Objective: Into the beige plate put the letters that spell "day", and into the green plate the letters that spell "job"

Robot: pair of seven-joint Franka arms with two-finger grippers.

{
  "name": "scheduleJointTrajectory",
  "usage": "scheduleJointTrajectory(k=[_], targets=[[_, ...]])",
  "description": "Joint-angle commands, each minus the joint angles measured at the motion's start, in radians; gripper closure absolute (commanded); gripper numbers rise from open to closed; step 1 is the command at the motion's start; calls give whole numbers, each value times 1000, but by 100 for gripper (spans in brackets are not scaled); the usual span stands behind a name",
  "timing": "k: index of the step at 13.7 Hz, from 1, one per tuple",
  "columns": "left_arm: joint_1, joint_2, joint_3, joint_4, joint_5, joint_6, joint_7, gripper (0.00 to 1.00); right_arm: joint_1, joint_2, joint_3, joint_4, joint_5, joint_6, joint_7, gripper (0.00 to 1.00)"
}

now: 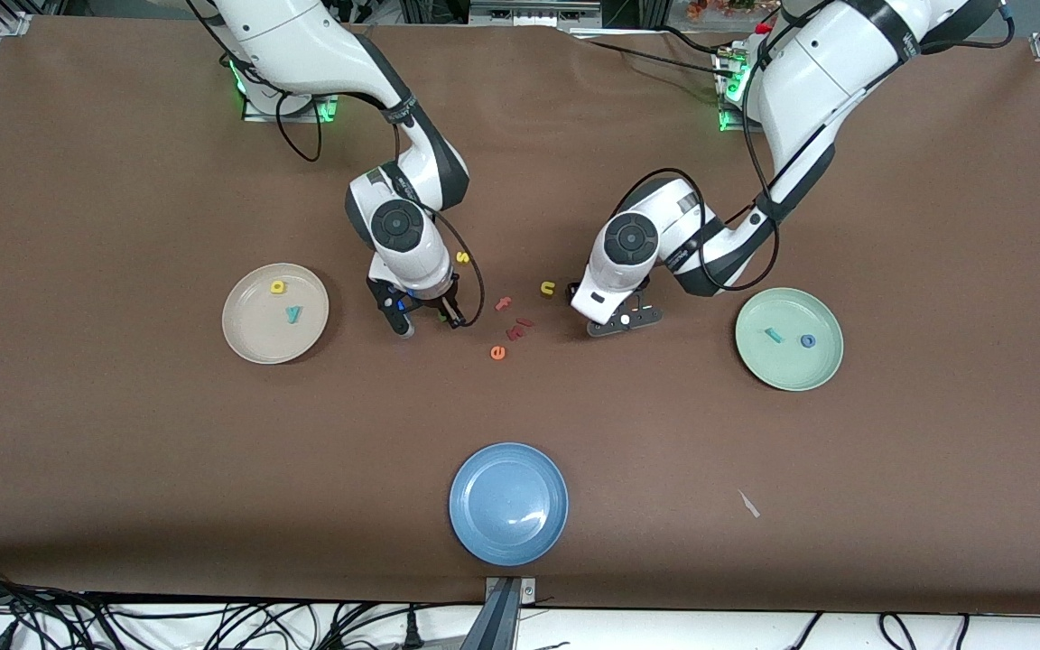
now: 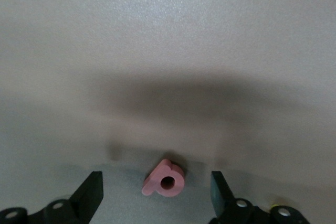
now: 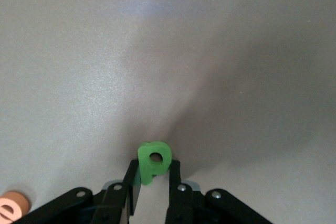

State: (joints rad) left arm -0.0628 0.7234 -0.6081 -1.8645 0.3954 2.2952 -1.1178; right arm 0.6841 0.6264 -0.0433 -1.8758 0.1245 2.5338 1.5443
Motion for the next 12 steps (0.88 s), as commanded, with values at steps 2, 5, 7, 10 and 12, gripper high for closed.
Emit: scheduleJointTrajectory(k=[2,5,7,10,12], targets=[[0,4,7,1,33,24,-20,35,9,-19,-27,7,-34,0,11,91],[0,13,13,4,33,36,-19,43,9,-69,-75,3,-59,-9,-36,91],[1,13,13,4,33,36,-20,56,9,-109,-122,4,-65,-117,-177,91],[0,14,13,4,33,35,-19,80,9,-178,-217,-5,-65,-294,-454,89],[-2,14,13,2,33,29,-20,96,9,-198,-301,-28,-65,-362,-638,90]])
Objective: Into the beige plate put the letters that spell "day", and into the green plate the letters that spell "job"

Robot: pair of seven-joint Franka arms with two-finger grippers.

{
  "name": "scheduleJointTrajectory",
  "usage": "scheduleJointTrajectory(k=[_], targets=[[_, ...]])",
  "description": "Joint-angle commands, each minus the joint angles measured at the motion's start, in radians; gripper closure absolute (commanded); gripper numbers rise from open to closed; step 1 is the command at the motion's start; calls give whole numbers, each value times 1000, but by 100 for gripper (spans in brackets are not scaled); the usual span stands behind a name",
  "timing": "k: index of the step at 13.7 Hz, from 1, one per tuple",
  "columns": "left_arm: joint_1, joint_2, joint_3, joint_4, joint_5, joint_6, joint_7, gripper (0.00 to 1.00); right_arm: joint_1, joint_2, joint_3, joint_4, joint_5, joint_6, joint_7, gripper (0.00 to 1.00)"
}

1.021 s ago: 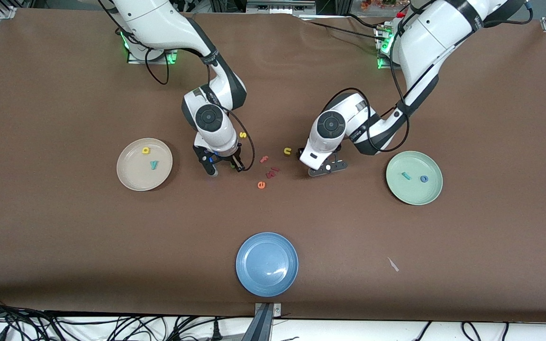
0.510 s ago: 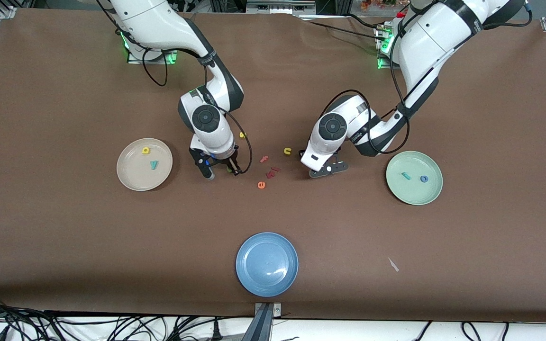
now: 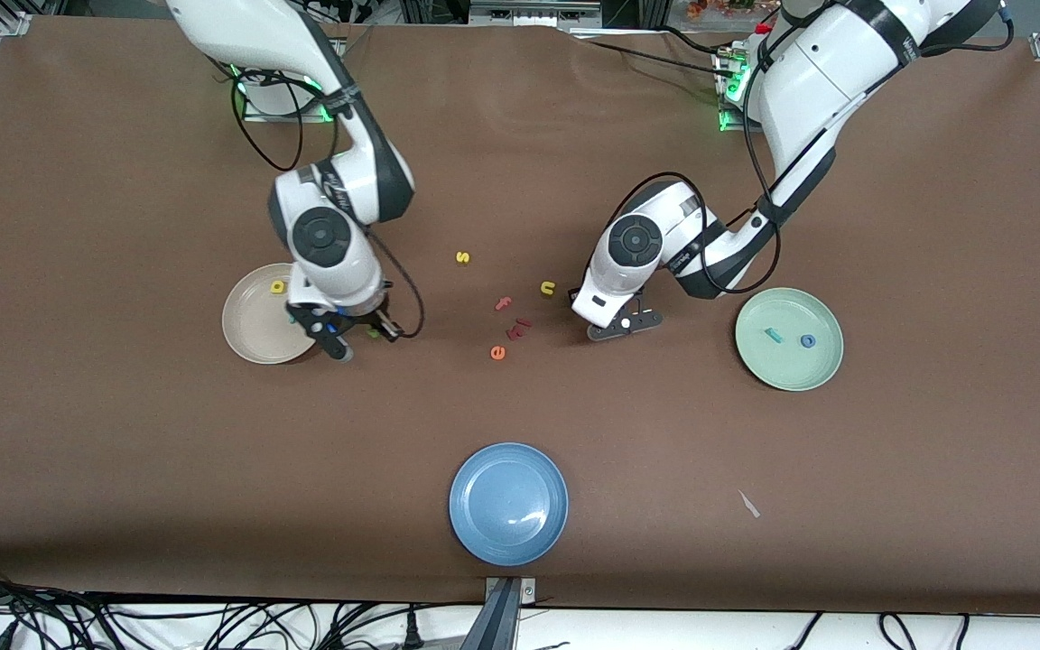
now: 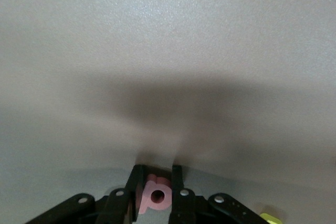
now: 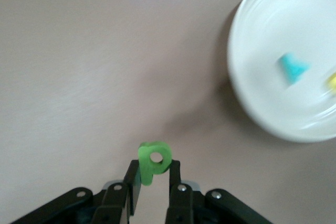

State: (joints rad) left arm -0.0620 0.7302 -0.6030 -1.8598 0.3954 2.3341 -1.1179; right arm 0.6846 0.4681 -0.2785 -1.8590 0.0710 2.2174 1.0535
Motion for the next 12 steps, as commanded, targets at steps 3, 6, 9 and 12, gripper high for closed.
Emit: scheduleJointTrajectory(k=[3,6,9,12], targets=[[33,-17,5,17,23,-22,-13,96,7,-48,-166,-110,-7,-45,-392,90],[151,-109,-12,21,16,-111,15,95,-14,-34,-225,-205,4,16,-575,90],[331,-126,-79,21,14,-206,149,95,-49,1,-225,-238,7,100,-638,84],[506,-124,-127,18,16,-314,333,94,-51,7,-223,-236,7,91,-652,0]])
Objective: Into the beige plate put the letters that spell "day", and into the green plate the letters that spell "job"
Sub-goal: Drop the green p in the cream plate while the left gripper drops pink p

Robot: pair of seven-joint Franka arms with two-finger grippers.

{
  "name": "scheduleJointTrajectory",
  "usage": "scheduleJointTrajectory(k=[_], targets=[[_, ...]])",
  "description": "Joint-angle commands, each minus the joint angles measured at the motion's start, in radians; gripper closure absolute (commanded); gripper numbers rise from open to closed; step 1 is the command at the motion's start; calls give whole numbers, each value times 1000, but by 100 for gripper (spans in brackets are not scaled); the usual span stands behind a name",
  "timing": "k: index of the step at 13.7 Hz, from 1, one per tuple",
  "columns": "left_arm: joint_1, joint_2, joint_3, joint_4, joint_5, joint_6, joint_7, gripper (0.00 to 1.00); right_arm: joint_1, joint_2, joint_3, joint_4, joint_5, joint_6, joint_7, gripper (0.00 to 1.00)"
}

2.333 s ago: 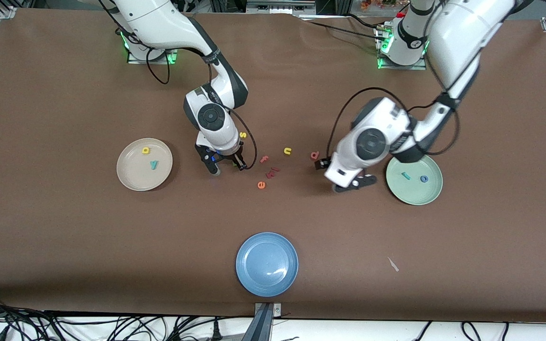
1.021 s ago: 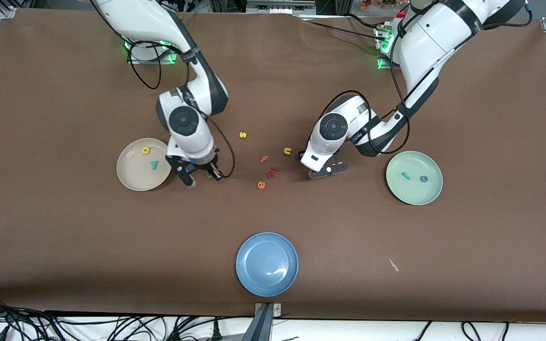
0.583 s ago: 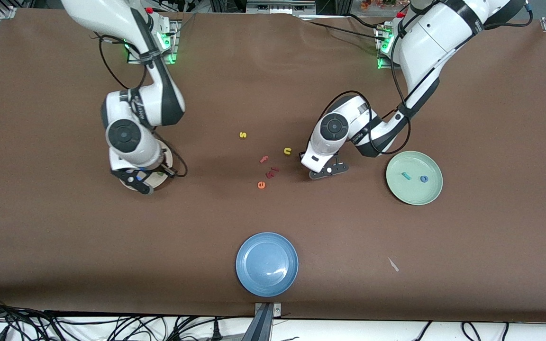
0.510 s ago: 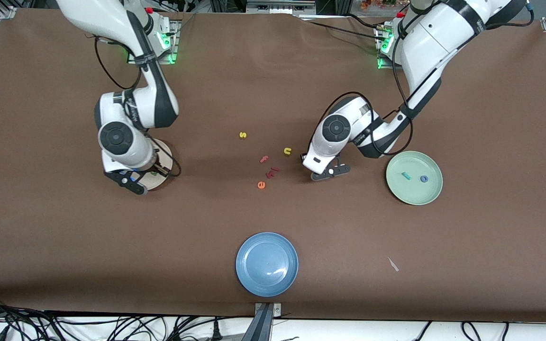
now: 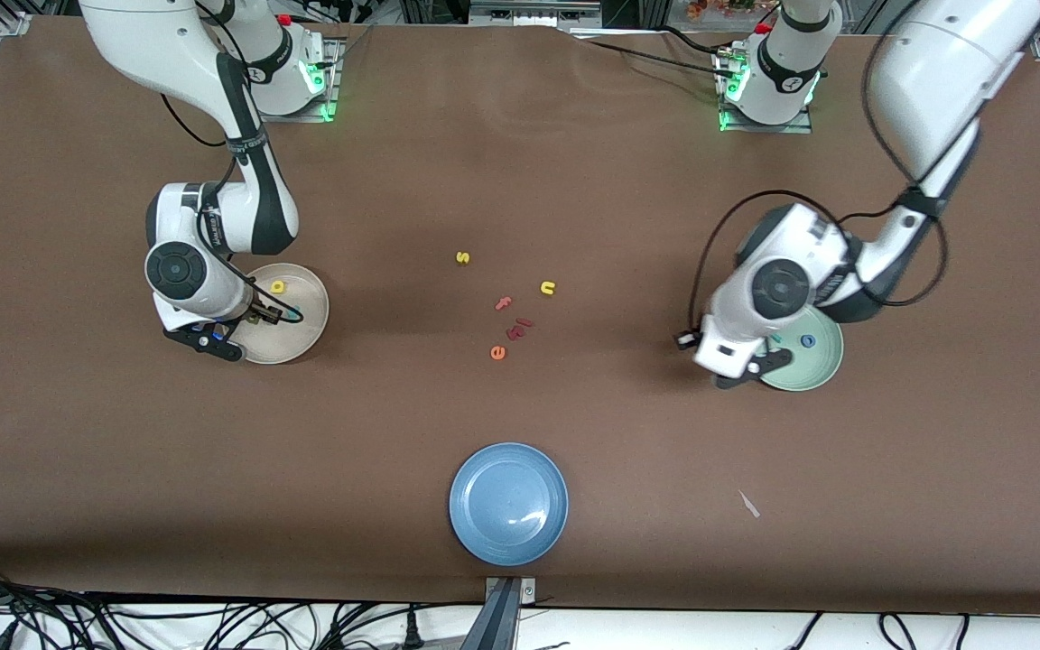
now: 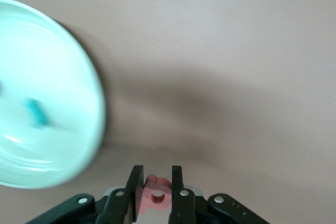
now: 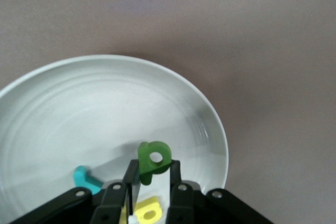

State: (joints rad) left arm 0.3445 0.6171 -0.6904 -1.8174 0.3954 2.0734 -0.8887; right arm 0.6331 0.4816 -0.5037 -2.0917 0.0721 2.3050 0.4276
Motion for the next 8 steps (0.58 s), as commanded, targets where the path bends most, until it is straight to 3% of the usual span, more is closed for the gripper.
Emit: scheduleJointTrajectory(k=[1,5,7,8], targets=[[134,-11,-40,-33,16,-73,175,94,0,-11,4,5,6,-2,-29,0],[263,35,-29,-43,31,-88,339,92,2,-52,7,102,6,-125,-30,0],[268,75,-11,-43,34,-79,343,83,0,-64,7,221,5,-293,-77,0],[269,84,-8,-43,34,-79,343,73,-1,-61,5,293,8,-365,-139,0]])
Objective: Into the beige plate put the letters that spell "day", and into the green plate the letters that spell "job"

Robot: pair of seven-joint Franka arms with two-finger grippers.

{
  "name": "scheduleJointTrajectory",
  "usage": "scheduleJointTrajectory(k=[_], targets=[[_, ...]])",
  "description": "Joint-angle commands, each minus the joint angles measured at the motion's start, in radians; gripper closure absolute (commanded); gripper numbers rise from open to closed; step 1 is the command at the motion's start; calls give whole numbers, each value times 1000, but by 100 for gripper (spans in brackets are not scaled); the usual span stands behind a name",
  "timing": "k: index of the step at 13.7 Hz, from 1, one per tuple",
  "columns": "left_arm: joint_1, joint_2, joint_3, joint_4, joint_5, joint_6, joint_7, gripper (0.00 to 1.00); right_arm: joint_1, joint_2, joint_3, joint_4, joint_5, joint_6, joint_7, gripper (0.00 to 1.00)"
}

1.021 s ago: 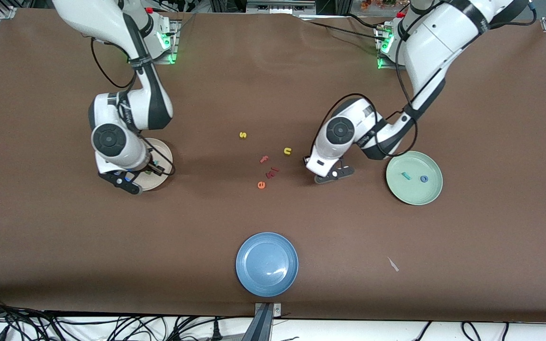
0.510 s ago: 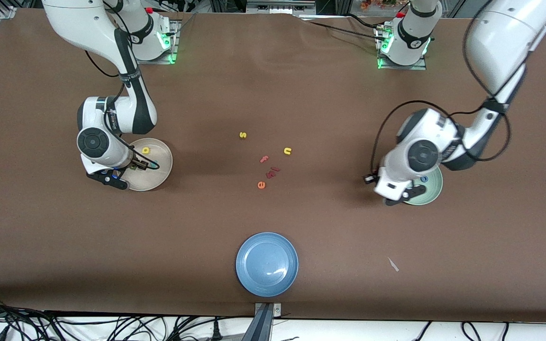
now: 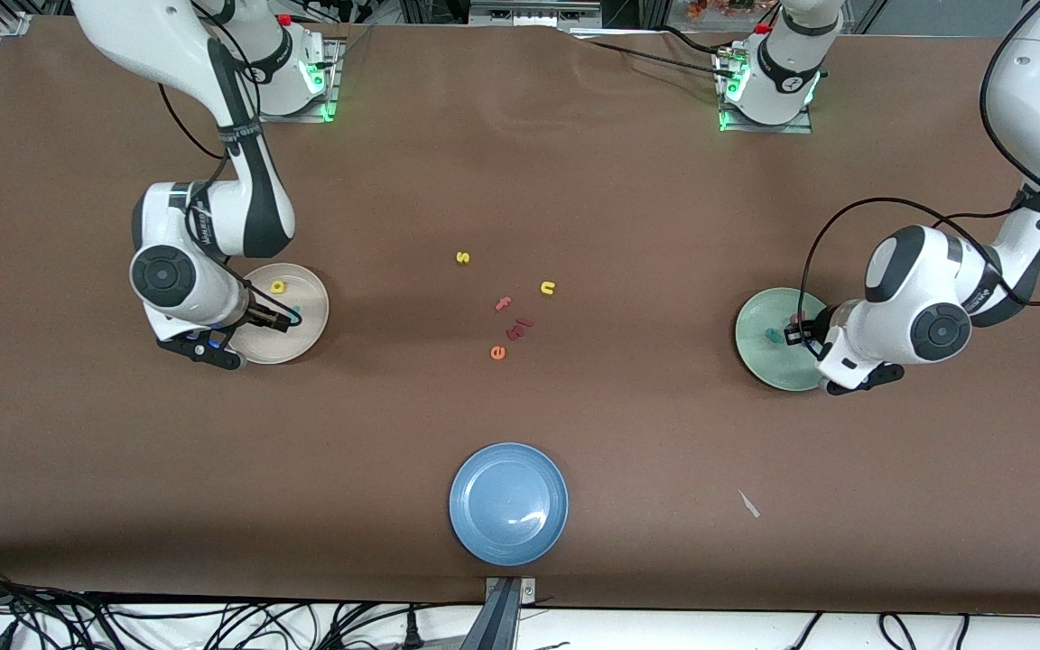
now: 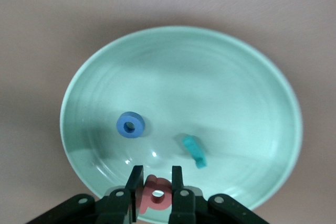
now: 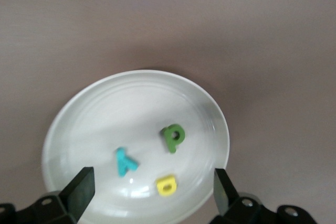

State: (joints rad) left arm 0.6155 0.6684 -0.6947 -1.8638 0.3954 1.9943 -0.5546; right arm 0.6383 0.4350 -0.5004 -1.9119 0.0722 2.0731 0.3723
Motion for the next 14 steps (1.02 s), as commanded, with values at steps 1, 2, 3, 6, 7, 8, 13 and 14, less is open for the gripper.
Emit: scheduleJointTrajectory(k=[1,2,3,6,7,8,13,14], targets=[[0,33,-2,3,34,0,9,49,-8,-16,-1,167,9,-181,-108,0],[4,31,-3,9,34,0,10,19,-8,-16,-3,215,9,-215,-118,0],[7,21,-5,21,34,0,10,0,-6,-19,-1,267,14,-267,-143,0],[7,-59,-23,101,31,-12,4,0,-15,-39,28,398,17,-421,-182,0],[6,-94,-25,126,20,-25,4,0,-66,-71,99,401,29,-407,-184,0],[1,-125,-35,156,20,-61,4,0,-156,-100,205,415,21,-393,-184,0],[0,-148,-152,431,22,-342,85,1,-541,-244,557,421,-98,-389,-283,0],[0,-150,-164,468,17,-380,97,0,-598,-275,591,398,-101,-399,-291,0]])
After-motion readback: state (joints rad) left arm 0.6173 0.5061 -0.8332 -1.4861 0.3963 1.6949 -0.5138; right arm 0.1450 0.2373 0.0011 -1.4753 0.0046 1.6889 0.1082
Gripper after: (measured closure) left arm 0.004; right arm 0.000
